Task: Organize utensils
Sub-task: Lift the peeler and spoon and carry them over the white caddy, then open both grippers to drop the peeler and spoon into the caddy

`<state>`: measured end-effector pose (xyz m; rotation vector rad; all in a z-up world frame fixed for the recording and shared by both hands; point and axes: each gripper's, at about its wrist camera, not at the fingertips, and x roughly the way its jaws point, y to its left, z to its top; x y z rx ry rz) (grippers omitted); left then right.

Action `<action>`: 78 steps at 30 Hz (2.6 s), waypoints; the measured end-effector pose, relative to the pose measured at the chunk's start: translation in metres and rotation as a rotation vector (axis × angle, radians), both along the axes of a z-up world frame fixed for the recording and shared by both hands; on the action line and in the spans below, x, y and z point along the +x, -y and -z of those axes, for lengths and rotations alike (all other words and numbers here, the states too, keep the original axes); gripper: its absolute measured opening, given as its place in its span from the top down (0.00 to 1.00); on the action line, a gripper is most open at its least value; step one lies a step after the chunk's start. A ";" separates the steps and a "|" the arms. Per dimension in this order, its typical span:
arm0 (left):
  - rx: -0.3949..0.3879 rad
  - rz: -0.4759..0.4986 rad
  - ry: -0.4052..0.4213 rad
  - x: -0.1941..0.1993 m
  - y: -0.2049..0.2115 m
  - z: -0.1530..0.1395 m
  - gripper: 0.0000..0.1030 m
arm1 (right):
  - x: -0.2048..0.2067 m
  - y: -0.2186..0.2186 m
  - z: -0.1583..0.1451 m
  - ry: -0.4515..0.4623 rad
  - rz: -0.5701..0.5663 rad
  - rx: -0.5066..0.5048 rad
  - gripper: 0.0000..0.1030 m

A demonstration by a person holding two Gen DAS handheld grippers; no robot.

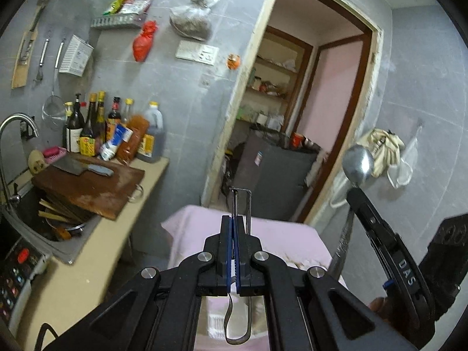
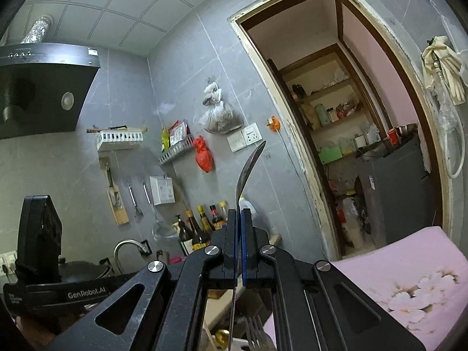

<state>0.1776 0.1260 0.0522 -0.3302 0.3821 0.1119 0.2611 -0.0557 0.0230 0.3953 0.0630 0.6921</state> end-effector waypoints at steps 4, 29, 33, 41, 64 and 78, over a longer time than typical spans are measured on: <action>-0.006 -0.038 0.026 0.006 -0.019 0.007 0.98 | -0.001 -0.013 0.014 0.004 0.062 -0.005 0.98; 0.034 -0.124 0.074 0.009 -0.024 0.071 0.98 | -0.005 -0.022 0.076 -0.059 0.217 -0.121 0.98; 0.091 -0.118 0.068 0.004 -0.013 0.074 0.98 | -0.003 -0.020 0.080 -0.078 0.215 -0.120 0.98; 0.097 -0.113 0.037 0.002 -0.006 0.084 0.98 | -0.002 -0.017 0.090 -0.093 0.195 -0.130 0.98; 0.041 -0.023 -0.087 0.008 -0.009 0.093 0.97 | -0.006 -0.023 0.099 -0.198 0.215 -0.207 0.98; 0.072 0.037 -0.141 0.006 -0.004 0.087 0.97 | -0.019 -0.019 0.090 -0.252 0.217 -0.250 0.94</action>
